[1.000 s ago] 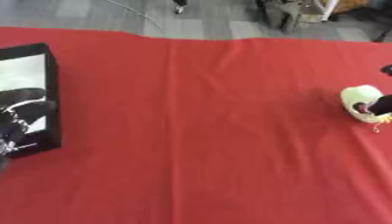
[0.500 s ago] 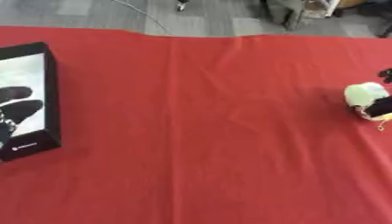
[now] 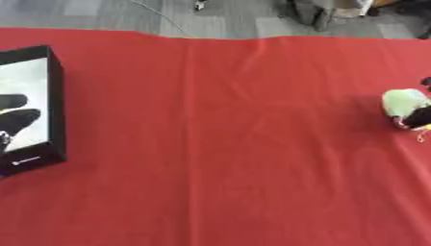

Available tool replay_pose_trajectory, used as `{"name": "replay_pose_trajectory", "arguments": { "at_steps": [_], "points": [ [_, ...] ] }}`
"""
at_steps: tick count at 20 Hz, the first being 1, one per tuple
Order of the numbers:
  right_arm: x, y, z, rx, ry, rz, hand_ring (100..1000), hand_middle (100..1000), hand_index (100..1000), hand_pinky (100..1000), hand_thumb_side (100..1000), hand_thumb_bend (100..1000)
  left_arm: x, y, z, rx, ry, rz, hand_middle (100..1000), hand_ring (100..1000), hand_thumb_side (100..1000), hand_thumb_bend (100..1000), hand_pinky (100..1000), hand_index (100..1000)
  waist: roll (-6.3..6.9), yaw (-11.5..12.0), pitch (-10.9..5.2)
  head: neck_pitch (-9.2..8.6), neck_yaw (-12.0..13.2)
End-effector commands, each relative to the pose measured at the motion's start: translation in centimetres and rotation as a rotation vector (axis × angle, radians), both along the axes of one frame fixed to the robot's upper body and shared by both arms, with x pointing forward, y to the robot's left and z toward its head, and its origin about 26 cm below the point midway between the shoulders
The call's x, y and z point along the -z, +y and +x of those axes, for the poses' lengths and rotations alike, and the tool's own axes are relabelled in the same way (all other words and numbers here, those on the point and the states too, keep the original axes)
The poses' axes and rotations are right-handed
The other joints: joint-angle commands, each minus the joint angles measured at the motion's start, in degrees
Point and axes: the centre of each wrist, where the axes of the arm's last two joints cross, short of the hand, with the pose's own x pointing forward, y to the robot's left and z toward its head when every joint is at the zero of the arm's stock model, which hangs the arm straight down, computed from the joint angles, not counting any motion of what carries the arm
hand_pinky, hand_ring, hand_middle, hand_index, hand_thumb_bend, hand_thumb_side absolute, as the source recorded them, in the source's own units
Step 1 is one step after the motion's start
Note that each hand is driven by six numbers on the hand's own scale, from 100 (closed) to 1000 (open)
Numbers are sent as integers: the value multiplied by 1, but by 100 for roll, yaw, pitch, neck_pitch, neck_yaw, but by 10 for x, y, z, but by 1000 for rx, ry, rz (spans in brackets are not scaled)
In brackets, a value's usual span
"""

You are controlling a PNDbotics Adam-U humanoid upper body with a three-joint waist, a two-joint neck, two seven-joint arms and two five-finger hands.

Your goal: Pick up the objects with one hand, pass them to the other hand, and then place them into the box on the other side of the table.

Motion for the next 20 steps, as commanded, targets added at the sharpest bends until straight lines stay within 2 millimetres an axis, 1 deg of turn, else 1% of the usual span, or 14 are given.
{"name": "replay_pose_trajectory", "arguments": {
  "at_steps": [1, 6, 9, 15, 20],
  "points": [
    [-13, -4, -1, 38, -38, -39, 890, 865, 928, 883, 221, 492, -9, 4, -2, -8, -41, 8, 776, 801, 767, 182, 972, 788, 8, -4, -85, -84, -41],
    [-7, -5, -1, 63, -26, -23, 885, 859, 922, 879, 228, 469, -9, 4, -2, -11, -43, 6, 776, 801, 769, 181, 976, 787, 17, 13, -56, -117, -67],
    [-3, -7, -1, 78, -12, -13, 873, 830, 908, 872, 206, 429, -9, 4, -2, -11, -44, 6, 775, 801, 771, 181, 980, 786, 21, 34, -36, -129, -90],
    [3, -7, 0, 94, -9, -8, 858, 800, 887, 861, 157, 249, -9, 3, -2, -14, -44, 4, 773, 800, 773, 180, 981, 785, 28, 57, -7, -143, -144],
    [7, -7, 0, 103, -13, 1, 851, 791, 877, 857, 130, 141, -9, 3, -2, -14, -49, 0, 771, 785, 771, 178, 980, 783, 34, 86, -9, -148, -324]
  ]
}}
